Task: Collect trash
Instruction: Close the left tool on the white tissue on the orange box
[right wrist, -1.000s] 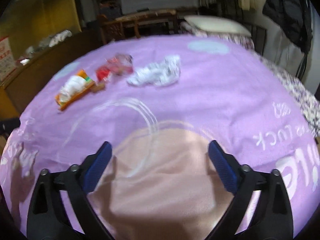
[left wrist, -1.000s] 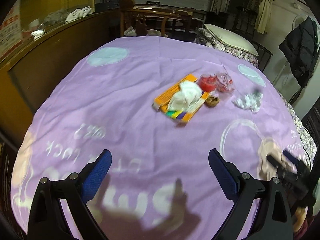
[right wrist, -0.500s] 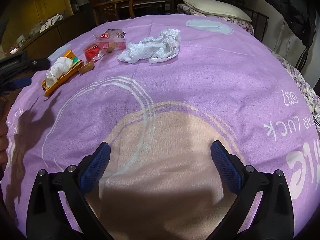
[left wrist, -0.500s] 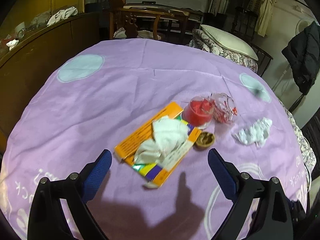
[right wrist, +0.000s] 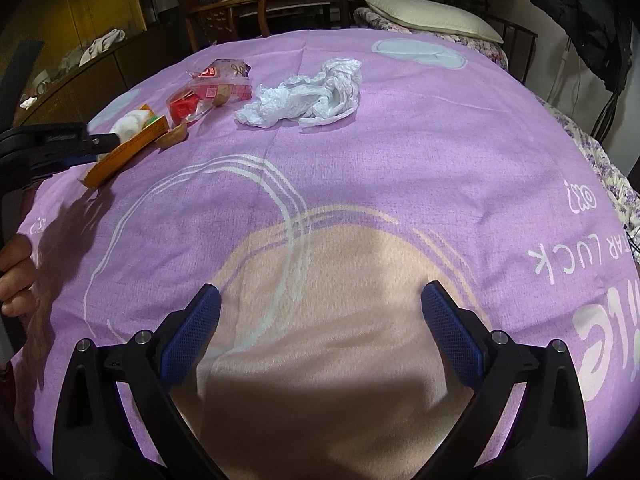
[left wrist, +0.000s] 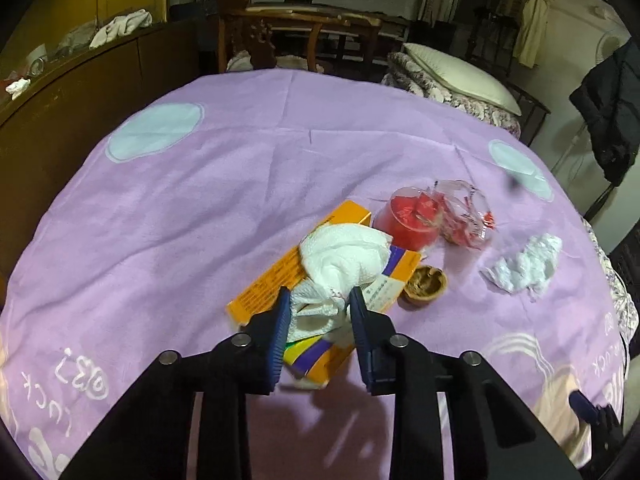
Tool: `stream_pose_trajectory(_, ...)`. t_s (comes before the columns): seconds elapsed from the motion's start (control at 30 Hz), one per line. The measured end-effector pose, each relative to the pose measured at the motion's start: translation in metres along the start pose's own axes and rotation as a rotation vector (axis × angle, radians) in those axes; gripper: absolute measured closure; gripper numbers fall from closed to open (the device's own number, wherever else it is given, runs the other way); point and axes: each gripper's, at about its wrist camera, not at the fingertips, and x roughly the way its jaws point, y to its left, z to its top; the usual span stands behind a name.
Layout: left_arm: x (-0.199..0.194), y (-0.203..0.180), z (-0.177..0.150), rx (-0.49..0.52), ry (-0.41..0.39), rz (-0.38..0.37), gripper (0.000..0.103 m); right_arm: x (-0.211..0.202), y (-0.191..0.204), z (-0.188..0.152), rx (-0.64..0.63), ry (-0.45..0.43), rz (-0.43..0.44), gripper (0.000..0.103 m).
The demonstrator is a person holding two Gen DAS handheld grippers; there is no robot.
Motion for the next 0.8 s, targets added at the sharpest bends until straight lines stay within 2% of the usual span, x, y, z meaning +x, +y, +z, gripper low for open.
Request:
stream_pose_trajectory(0.3, -0.050, 0.017, -0.025, 0.025, -0.044, -0.003, 0.078, 0.000, 0.001, 0.001, 0.002, 0.000, 0.002, 0.005)
stream_pose_trajectory(0.57, -0.061, 0.049, -0.062, -0.022, 0.003, 0.033, 0.076, 0.000, 0.001, 0.001, 0.002, 0.000, 0.002, 0.005)
stream_pose_trajectory(0.6, -0.060, 0.051, -0.066, -0.026, 0.006, 0.034, 0.074, 0.000, 0.001, 0.001, 0.002, -0.001, 0.003, 0.005)
stream_pose_trajectory(0.73, -0.055, 0.053, -0.076, -0.035, 0.013, 0.050, 0.050, 0.000, 0.001, 0.001, 0.003, -0.001, 0.003, 0.005)
stream_pose_trajectory(0.8, -0.054, 0.054, -0.075, -0.035, 0.008, 0.052, 0.044, 0.000, 0.001, 0.001, 0.003, -0.001, 0.004, 0.005)
